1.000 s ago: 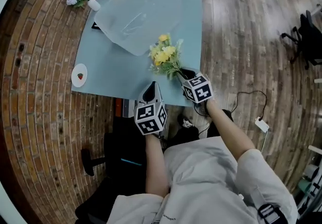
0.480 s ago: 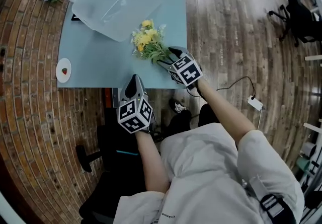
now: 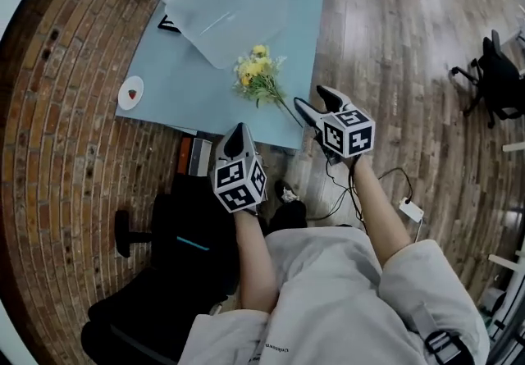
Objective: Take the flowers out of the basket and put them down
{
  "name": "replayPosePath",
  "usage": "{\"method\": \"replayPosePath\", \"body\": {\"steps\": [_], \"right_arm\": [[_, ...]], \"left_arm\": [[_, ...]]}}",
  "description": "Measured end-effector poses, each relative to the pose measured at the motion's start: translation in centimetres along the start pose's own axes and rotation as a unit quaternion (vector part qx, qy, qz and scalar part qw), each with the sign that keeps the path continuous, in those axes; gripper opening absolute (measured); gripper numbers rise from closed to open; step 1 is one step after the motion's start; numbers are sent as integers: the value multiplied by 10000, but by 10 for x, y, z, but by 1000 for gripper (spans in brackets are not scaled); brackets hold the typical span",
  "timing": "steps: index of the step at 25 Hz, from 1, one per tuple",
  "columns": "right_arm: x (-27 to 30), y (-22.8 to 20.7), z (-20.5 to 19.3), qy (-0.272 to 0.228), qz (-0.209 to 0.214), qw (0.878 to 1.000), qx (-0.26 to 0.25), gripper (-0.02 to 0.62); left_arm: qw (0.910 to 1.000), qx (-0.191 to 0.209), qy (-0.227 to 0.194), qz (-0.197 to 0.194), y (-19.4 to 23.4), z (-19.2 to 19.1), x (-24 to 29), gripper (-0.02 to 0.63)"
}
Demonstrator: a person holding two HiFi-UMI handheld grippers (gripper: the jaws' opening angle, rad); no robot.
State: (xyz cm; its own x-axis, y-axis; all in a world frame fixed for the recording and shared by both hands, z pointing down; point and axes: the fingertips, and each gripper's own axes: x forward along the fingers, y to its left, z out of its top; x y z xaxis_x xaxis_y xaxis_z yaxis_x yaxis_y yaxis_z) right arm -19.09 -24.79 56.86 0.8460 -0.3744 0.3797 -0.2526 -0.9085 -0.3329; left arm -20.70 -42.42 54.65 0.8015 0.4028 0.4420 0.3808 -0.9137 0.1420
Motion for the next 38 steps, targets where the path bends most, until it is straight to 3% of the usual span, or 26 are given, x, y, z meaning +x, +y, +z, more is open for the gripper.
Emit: {"method": "replayPosePath", "body": {"steps": [4, 6, 10, 15, 18, 22, 25, 27, 35, 38], "right_arm": [[-62, 17, 18, -481, 201, 9986, -34, 308], [-94, 23, 13, -566, 159, 9981, -160, 253], [-144, 16, -17, -231, -59, 9996, -148, 192], [-200, 18, -43, -121, -400, 9982, 432, 67], [-225, 35, -50, -216, -459, 9985, 193, 17], [-234, 72, -58, -224, -233, 9993, -161, 13], [-231, 115, -80, 16, 207, 9991, -381, 11], [-237, 119, -85, 74, 191, 9977, -652, 10], [-260, 96, -48, -345, 55, 9958, -847, 9], [-262, 89, -38, -525, 42, 9964, -657, 9]], "left_arm": [[9995, 120, -235, 186, -31, 7, -33, 20], [9992, 99, -293, 237, -48, 0, -52, 20], [9988, -37, -470, 134, -92, -1, -99, 20], [9971, 345, -660, 181, -128, 8, -143, 20], [9959, 358, -761, 338, -136, 14, -156, 20], [9965, 30, -721, 426, -135, -1, -182, 20], [9978, 93, -504, 425, -126, -38, -201, 20], [9982, 122, -409, 419, -128, -51, -198, 20], [9953, 472, -813, 226, -158, -11, -194, 20], [9941, 595, -886, 201, -158, -1, -190, 20]]}}
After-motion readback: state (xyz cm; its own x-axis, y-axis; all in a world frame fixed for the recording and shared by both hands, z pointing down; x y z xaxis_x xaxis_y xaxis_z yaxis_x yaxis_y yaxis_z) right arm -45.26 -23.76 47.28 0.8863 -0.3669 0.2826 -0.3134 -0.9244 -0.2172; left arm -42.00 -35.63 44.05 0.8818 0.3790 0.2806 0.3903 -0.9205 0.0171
